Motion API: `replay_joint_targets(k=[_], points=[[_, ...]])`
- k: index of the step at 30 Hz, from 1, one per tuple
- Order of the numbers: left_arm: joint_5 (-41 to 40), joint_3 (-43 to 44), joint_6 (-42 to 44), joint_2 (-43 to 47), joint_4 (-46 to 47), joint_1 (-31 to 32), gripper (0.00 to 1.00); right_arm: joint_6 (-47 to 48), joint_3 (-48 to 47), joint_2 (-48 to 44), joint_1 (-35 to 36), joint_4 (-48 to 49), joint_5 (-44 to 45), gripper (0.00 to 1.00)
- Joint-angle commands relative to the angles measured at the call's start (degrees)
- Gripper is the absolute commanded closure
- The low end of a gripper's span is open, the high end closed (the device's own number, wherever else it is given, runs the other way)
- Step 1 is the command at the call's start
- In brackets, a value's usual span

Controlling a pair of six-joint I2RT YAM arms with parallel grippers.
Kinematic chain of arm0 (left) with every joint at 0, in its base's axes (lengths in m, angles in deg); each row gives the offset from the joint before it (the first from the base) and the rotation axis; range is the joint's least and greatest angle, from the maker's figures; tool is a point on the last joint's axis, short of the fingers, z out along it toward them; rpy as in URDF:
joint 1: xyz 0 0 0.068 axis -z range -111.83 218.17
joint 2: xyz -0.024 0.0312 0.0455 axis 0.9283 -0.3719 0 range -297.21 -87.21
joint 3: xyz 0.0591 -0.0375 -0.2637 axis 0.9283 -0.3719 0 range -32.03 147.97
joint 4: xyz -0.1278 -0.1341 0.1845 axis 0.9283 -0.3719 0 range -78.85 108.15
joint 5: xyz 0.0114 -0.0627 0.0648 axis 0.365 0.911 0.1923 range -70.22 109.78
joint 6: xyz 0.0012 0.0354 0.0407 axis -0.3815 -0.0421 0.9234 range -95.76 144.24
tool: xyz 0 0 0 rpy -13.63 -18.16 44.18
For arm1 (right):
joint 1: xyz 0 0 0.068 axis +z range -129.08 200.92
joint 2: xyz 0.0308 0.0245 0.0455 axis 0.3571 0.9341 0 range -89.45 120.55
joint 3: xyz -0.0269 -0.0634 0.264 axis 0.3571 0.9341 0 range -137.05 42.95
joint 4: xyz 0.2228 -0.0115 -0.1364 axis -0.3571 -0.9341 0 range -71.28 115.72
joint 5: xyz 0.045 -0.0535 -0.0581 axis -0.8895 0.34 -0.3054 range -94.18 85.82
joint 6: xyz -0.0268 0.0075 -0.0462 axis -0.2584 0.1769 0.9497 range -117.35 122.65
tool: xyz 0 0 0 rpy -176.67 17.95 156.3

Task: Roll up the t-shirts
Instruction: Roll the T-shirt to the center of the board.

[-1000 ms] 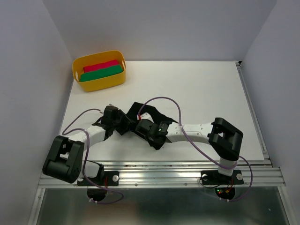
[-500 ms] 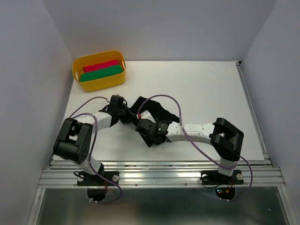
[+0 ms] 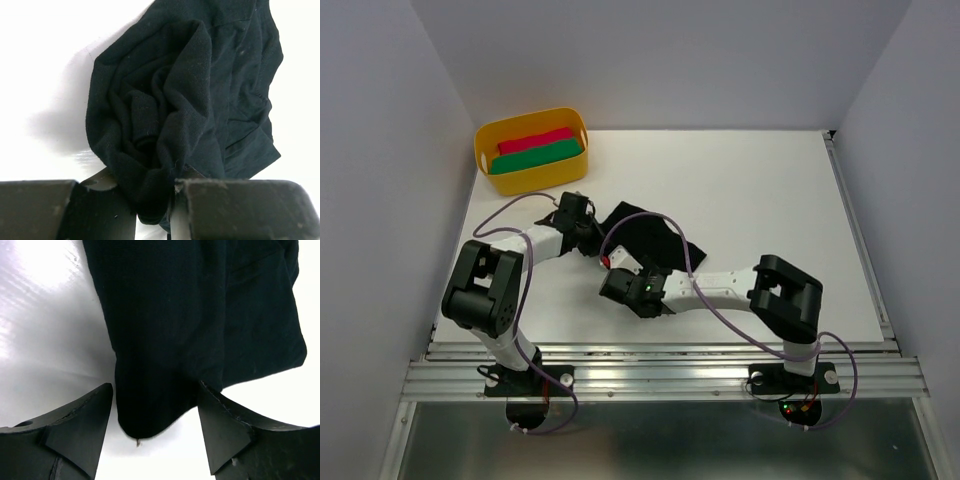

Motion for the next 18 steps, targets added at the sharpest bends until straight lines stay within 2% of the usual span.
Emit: replay_joint_targets(k=[1, 5, 7, 8, 10, 11, 13, 15, 16, 18], points=[[-0.25, 2.05, 2.51, -0.11, -1.6, -0.59, 1.0, 3.76, -1.47, 2.09, 0.29, 5.87, 3.79, 0.28], [0.45, 2.05, 2.95, -0.2, -1.51, -0.59, 1.0, 5.43, -1.02, 5.07, 0.29, 10.45, 8.6, 0.33], [0.8, 2.23, 3.39, -0.37, -1.51, -0.59, 1.0, 6.14, -0.94, 5.61, 0.29, 12.55, 9.59, 0.43], [1.06, 2.31, 3.57, -0.46, -1.42, -0.59, 1.0, 6.31, -0.68, 5.44, 0.29, 13.26, 9.41, 0.59], [1.42, 2.66, 4.18, -0.64, -1.69, -0.59, 1.0, 6.32, -0.59, 5.0, 0.29, 14.05, 8.98, 0.76], [1.76, 2.93, 5.05, -0.73, -1.86, -0.59, 1.0, 6.23, -0.85, 4.74, 0.29, 14.32, 8.54, 0.91], [2.03, 3.1, 6.37, -0.2, -1.77, -0.59, 0.99, 6.05, -0.94, 4.3, 0.29, 14.32, 7.05, 0.99], [2.38, 3.45, 8.22, 0.41, -2.21, -0.77, 0.83, 5.62, -0.68, 2.98, 0.29, 14.23, 4.86, 0.99], [2.3, 3.72, 8.84, 1.03, -2.65, -0.85, 0.61, 5.27, -0.5, 2.37, -0.32, 14.14, 3.36, 0.99], [1.86, 5.03, 10.33, 1.56, -4.92, -0.94, 0.38, 4.04, -0.15, 0.96, -0.94, 14.14, -2.26, 0.99]])
